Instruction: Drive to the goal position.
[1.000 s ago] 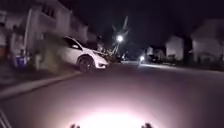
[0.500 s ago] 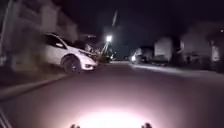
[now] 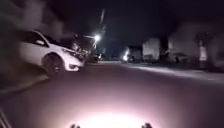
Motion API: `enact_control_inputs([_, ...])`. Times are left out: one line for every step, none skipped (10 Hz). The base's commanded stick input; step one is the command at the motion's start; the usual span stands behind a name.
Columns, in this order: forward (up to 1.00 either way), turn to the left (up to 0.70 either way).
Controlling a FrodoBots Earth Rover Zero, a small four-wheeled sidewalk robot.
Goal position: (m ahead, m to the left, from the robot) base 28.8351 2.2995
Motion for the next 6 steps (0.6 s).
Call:
enact_control_inputs([1.0,-0.4])
enact_control_inputs([1.0,-0.18])
enact_control_inputs([1.0,0.0])
enact_control_inputs([1.0,0.0])
enact_control_inputs([1.0,0.0])
enact_control_inputs([1.0,0.0])
